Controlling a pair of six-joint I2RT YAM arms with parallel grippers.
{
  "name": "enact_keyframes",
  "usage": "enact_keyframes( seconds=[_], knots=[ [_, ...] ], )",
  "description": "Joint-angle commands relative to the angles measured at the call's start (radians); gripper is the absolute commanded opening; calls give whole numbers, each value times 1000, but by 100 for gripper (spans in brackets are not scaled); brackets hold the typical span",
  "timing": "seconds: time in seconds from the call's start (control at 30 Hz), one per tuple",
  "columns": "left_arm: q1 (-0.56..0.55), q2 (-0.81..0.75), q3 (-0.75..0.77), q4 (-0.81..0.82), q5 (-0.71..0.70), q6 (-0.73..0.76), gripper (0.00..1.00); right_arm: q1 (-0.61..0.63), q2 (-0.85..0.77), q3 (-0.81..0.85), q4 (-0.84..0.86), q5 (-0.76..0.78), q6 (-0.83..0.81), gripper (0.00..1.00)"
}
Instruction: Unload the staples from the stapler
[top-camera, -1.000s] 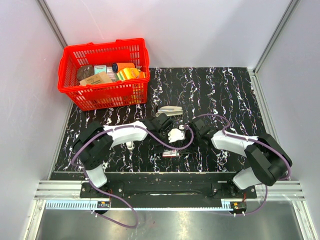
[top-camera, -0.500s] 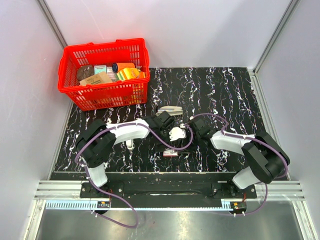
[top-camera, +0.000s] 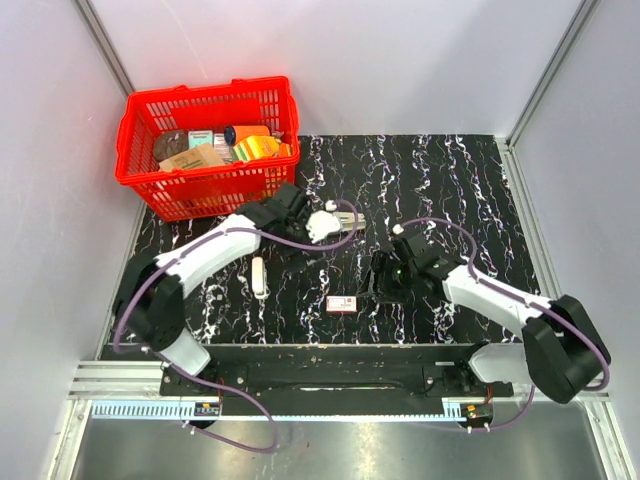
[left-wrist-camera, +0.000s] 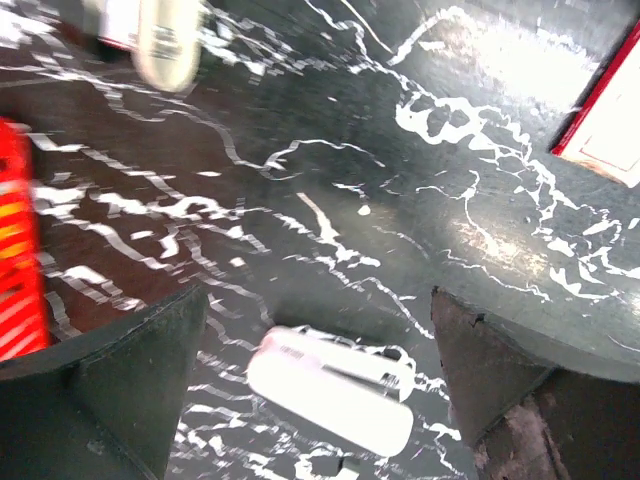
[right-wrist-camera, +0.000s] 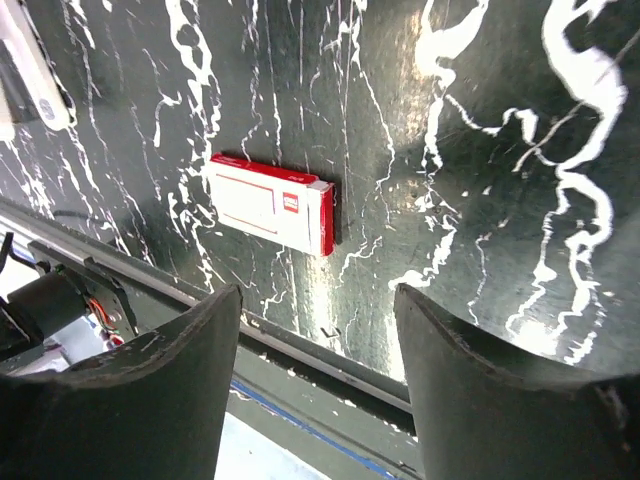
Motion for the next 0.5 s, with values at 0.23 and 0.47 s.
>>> enact_keyframes(
  seconds=[0.23, 0.47],
  knots=[
    [132, -332, 218, -184, 17, -125, 99, -35, -145, 307, -222, 219, -217, 99],
    [342, -383, 148, -256, 69, -205, 99, -33, -148, 430, -210, 210, -272, 99]
  ],
)
